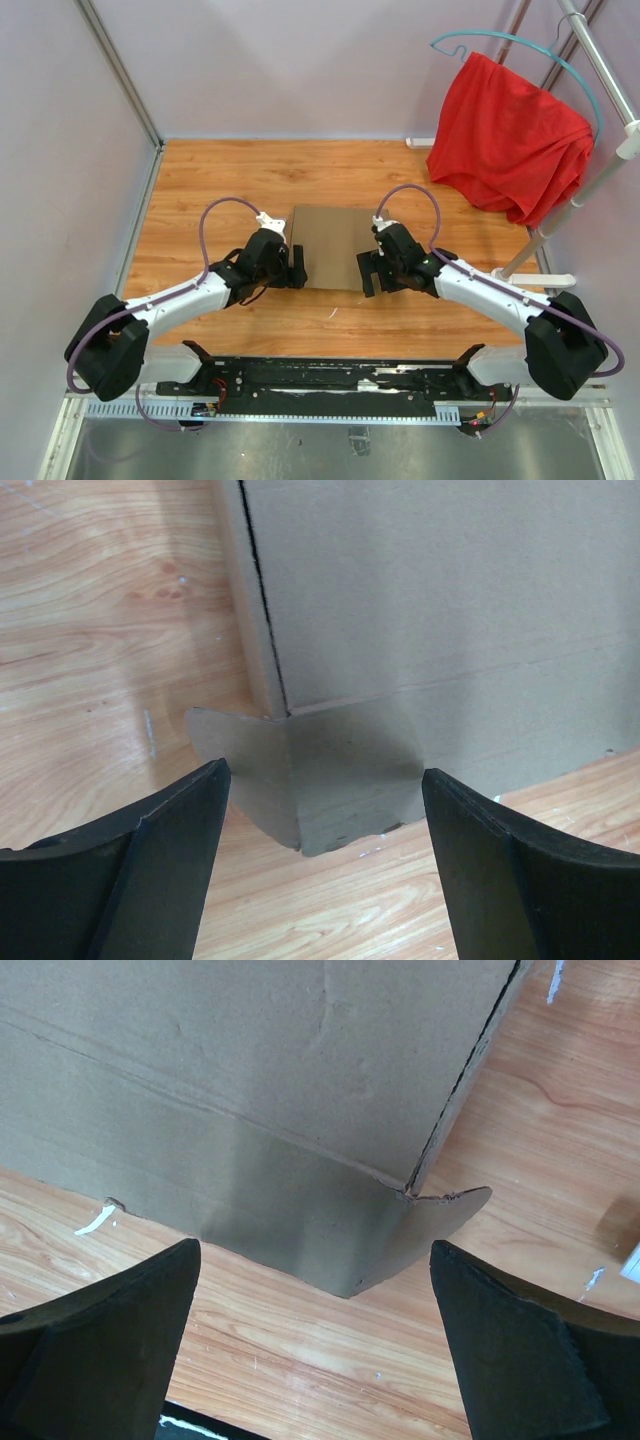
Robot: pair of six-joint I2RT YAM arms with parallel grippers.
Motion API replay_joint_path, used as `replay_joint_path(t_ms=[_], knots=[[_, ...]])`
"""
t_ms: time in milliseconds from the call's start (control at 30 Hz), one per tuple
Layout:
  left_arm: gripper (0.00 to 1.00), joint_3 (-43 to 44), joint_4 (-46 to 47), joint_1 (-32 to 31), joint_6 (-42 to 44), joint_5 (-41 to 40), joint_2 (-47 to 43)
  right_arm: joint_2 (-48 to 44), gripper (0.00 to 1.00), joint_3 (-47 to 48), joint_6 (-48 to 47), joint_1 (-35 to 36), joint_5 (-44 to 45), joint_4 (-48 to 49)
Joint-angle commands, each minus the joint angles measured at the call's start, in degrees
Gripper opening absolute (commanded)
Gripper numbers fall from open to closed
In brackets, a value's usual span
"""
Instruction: Fold the paper box
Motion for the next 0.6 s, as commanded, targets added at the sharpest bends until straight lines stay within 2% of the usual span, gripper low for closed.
replay_joint_path(t_ms=[0, 300, 567], knots=[[0.83, 0.02, 3.05, -0.26, 1.21, 5.24, 0.41, 0.04, 0.98, 0.12, -0.52, 0.57, -1.10, 1.09], [0.81, 1.42, 1.92, -0.26, 0.35, 11.51, -0.43, -0.97, 0.98, 0.29, -0.39, 0.54, -5.30, 1.32], [0.79, 3.44, -2.55, -0.26, 0.06, 11.03, -3.00, -1.62, 0.98, 1.45, -0.06, 0.55, -5.71, -1.40]])
